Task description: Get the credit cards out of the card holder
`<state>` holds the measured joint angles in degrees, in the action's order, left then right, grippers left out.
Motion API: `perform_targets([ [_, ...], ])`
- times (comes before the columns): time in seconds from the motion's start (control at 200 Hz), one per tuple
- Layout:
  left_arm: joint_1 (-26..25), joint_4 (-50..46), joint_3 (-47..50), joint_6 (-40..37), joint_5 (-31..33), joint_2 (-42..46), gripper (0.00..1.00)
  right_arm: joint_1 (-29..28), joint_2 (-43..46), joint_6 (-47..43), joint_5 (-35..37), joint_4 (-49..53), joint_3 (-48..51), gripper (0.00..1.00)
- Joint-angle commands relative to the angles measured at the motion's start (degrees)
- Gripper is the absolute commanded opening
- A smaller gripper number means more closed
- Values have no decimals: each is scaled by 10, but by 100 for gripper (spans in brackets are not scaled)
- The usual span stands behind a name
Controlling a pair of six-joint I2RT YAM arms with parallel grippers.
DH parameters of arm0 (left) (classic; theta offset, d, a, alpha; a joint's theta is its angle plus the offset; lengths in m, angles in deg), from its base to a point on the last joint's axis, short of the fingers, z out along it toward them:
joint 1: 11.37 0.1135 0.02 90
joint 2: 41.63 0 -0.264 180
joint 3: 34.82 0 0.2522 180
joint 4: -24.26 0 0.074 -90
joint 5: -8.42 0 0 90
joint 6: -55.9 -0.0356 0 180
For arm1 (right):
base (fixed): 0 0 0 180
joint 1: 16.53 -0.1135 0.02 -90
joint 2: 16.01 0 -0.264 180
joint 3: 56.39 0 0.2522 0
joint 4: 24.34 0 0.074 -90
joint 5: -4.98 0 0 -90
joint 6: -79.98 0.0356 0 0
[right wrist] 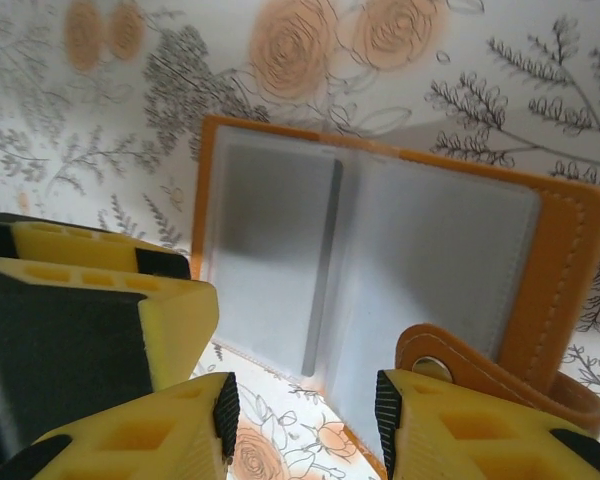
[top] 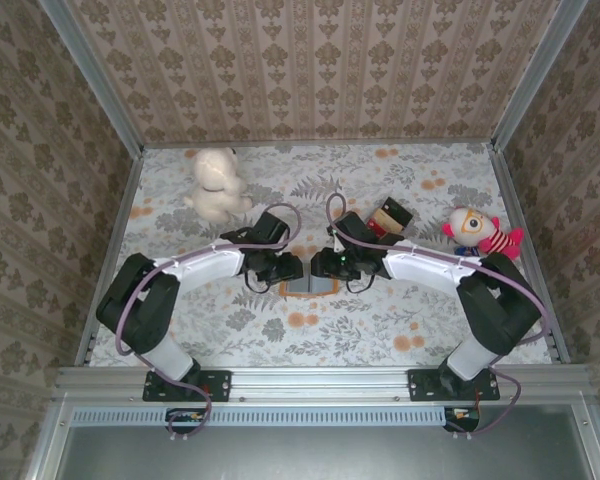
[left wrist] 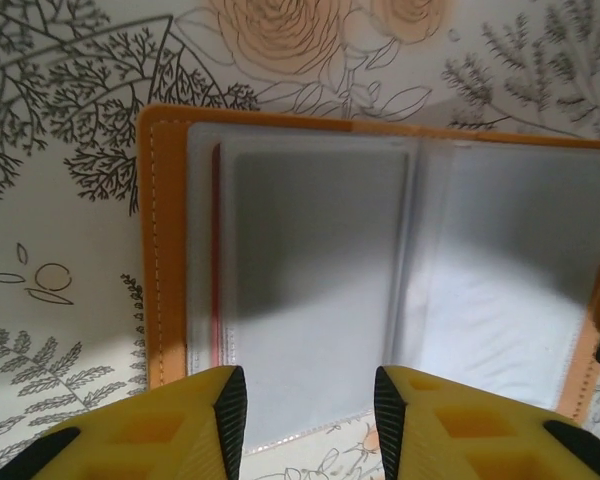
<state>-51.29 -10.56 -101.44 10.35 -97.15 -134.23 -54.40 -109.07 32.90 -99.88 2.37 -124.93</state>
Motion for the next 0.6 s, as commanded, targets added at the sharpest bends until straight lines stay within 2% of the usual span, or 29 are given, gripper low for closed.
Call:
perform_targets([
  [0.0, -6, -16, -13, 18, 15, -10, 41, -4, -14, 29, 23, -9, 3, 43],
  [0.125, -6, -34, -19, 19, 30, -19, 38, -4, -24, 21, 32, -3, 5, 43],
  [0.455, -6, -33, -25, 10, 18, -36, 38, -4, -61, -3, 27, 18, -10, 43],
  [0.595, -6, -25, -25, 6, 5, -38, 31, -4, -74, -11, 27, 23, -15, 41],
])
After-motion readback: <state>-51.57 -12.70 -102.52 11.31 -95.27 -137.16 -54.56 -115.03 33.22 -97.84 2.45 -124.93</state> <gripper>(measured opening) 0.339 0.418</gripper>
